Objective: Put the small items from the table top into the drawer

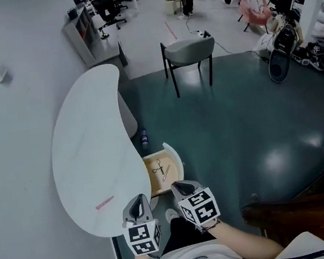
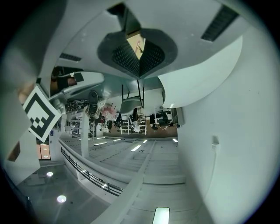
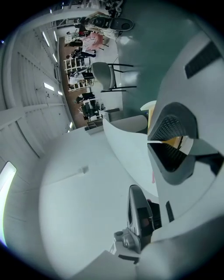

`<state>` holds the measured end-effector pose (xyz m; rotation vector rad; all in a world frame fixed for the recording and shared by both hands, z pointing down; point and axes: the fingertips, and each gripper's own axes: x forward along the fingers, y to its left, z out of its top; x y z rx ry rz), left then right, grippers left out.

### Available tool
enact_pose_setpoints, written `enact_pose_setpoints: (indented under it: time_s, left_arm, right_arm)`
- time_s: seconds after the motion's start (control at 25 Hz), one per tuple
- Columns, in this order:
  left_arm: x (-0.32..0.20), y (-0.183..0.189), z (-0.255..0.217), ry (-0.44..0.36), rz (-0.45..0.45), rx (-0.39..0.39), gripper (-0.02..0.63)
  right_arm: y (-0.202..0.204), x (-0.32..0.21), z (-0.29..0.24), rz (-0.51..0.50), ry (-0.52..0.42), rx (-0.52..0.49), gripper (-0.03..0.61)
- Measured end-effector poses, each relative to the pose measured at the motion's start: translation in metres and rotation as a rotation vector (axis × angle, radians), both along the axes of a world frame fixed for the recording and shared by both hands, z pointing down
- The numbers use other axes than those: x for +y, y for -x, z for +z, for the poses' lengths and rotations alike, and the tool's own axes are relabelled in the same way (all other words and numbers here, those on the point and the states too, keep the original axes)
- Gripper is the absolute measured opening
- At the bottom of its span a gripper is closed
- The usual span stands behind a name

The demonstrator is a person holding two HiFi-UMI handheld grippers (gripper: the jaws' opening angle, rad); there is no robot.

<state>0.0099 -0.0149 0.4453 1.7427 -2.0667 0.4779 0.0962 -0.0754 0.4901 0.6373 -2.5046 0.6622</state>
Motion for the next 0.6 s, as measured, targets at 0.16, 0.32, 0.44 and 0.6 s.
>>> enact_pose_setpoints:
  time_s: [0.16, 0.32, 0.44, 0.6]
  left_arm:
    - [0.013, 0.001, -0.023, -0.025, -0.007, -0.023, 0.020]
    - [0.024, 0.015, -0.033, -0.038, -0.031, -0.033, 0.020]
    - [0.032, 0.027, -0.039, -0.057, -0.036, -0.036, 0.020]
    - [0.049, 0.046, -0.055, -0.089, -0.027, -0.049, 0.020]
  right_arm:
    - [0.003, 0.011, -0.023, -0.016, -0.033, -0.024, 0.029]
    - [0.015, 0.022, -0.040, -0.046, -0.067, -0.049, 0.025]
    - [0.029, 0.031, -0.049, -0.063, -0.089, -0.062, 0.021]
    - [0.055, 0.048, -0.063, -0.075, -0.113, -0.078, 0.021]
